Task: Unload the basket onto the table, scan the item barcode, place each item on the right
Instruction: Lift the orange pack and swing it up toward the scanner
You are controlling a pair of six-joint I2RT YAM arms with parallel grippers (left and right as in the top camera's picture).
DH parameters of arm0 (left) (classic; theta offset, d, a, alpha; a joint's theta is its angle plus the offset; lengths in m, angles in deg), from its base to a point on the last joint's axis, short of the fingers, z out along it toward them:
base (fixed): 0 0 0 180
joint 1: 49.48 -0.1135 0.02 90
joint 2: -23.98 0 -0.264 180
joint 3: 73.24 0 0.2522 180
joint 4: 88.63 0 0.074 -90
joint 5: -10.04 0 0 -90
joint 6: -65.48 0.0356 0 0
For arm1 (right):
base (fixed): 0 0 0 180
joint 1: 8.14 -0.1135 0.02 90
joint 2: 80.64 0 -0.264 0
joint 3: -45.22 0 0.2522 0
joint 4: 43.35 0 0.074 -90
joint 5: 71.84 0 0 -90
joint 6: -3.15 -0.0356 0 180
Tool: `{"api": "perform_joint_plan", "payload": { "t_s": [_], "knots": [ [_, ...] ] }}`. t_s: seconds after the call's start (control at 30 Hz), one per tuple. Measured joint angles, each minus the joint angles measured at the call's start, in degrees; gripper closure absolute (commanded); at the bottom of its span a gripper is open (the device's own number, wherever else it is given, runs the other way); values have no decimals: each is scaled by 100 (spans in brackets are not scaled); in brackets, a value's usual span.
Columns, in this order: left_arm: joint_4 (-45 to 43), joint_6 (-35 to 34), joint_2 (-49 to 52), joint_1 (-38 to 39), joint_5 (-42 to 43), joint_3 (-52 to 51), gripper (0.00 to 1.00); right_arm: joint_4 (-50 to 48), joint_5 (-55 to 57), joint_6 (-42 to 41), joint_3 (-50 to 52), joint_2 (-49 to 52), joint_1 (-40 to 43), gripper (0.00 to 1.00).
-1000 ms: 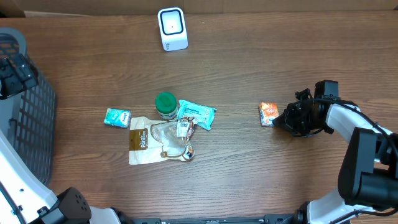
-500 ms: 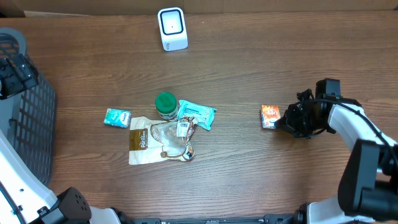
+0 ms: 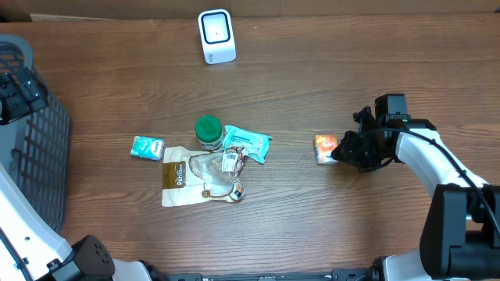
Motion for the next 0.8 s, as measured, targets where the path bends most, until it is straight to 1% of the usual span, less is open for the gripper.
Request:
{"api": "perform_joint_plan", "payload": {
  "t_s": [0.07,0.17,0.37,0.53,0.8],
  "knots": [
    [0,2,2,0,0,0,0,9,72,-74,0,0,-2,57],
    [0,2,2,0,0,0,0,9,127,-251,0,0,-2,55],
    [2,0,2,0,0,0,1,-116,243,-621,0,0,-2,55],
    [2,0,2,0,0,0,0,-568,310,-994,52,0,-2,56],
    [2,0,2,0,0,0,0,-964,317,-1276,501,0,-70,57]
  ]
}}
